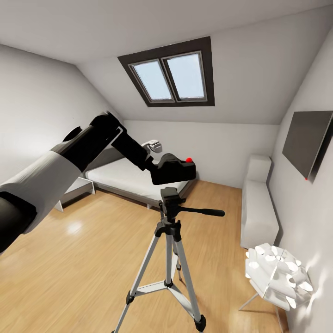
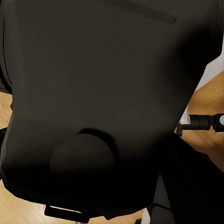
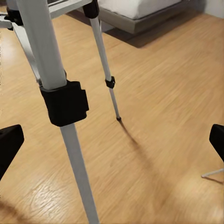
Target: Attach the digital camera to the camera tripod in the bedroom.
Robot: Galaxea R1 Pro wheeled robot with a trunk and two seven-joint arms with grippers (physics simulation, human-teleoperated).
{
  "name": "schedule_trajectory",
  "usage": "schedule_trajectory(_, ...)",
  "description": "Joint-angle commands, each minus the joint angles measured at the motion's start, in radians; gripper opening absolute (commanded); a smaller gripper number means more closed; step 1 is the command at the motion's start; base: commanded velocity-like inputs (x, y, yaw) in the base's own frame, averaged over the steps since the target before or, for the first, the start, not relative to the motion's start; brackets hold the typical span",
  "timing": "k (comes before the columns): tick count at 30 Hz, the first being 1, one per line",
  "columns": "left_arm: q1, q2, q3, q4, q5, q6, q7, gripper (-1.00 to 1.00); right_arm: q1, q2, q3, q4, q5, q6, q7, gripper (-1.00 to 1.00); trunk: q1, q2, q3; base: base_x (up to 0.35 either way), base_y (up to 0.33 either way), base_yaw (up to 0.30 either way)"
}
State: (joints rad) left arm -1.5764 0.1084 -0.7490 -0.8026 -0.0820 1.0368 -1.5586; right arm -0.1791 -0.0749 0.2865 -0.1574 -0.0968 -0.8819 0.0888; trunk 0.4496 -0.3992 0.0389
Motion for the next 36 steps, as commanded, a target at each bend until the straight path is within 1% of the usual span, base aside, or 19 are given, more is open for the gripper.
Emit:
schedule_trajectory(1, -0.001, 0.001, -0.001, -0.001, -0.009, 0.01, -0.009, -1.0, 0.0, 0.0, 0.004, 0.0, -0.011, -0.003, 0.009, 1.0, 0.0, -0.001, 0.0, 0.0, 0.0, 0.0)
schedule_trajectory(3, -0.001, 0.0, -0.001, -0.001, -0.009, 0.01, -0.009, -1.0, 0.0, 0.0, 0.018, -0.021, -0.011, -0.003, 0.01, 1.0, 0.0, -0.001, 0.0, 0.0, 0.0, 0.0)
schedule_trajectory(5, -0.001, 0.0, -0.001, -0.001, -0.009, 0.01, -0.009, -1.0, 0.0, 0.0, 0.02, -0.025, -0.011, -0.003, 0.01, 1.0, 0.0, -0.001, 0.0, 0.0, 0.0, 0.0)
schedule_trajectory(8, -0.001, 0.0, -0.001, -0.001, -0.009, 0.01, -0.009, -1.0, 0.0, 0.001, 0.034, -0.029, -0.011, -0.003, 0.01, 1.0, 0.0, -0.001, 0.0, 0.0, 0.0, 0.0)
schedule_trajectory(13, -0.001, 0.0, -0.001, -0.001, -0.009, 0.01, -0.009, -1.0, 0.0, 0.001, 0.08, -0.032, -0.011, -0.005, 0.009, 1.0, 0.0, -0.001, 0.0, 0.0, 0.0, 0.0)
schedule_trajectory(14, -0.001, 0.0, -0.001, -0.001, -0.009, 0.01, -0.009, -1.0, 0.0, 0.001, 0.097, -0.032, -0.011, -0.012, 0.009, 1.0, 0.0, -0.001, 0.0, 0.0, 0.0, 0.0)
schedule_trajectory(16, -0.001, -0.001, -0.001, -0.001, -0.009, 0.01, -0.009, -1.0, 0.0, 0.001, 0.118, -0.032, -0.011, -0.029, 0.009, 1.0, 0.0, -0.001, 0.0, 0.0, 0.0, 0.0)
schedule_trajectory(20, -0.001, -0.001, -0.001, -0.001, -0.009, 0.01, -0.009, -1.0, 0.0, 0.001, 0.136, -0.033, -0.011, -0.06, 0.009, 1.0, 0.0, -0.001, 0.0, 0.0, 0.0, 0.0)
schedule_trajectory(25, -0.001, 0.0, -0.001, -0.001, -0.009, 0.01, -0.009, -1.0, 0.0, 0.001, 0.143, -0.034, -0.011, -0.078, 0.008, 1.0, 0.0, -0.001, 0.0, 0.0, 0.0, 0.0)
schedule_trajectory(36, -0.001, -0.001, -0.001, -0.001, -0.009, 0.01, -0.009, -1.0, 0.0, 0.001, 0.144, -0.034, -0.011, -0.104, 0.008, 1.0, 0.0, -0.001, 0.0, 0.0, 0.0, 0.0)
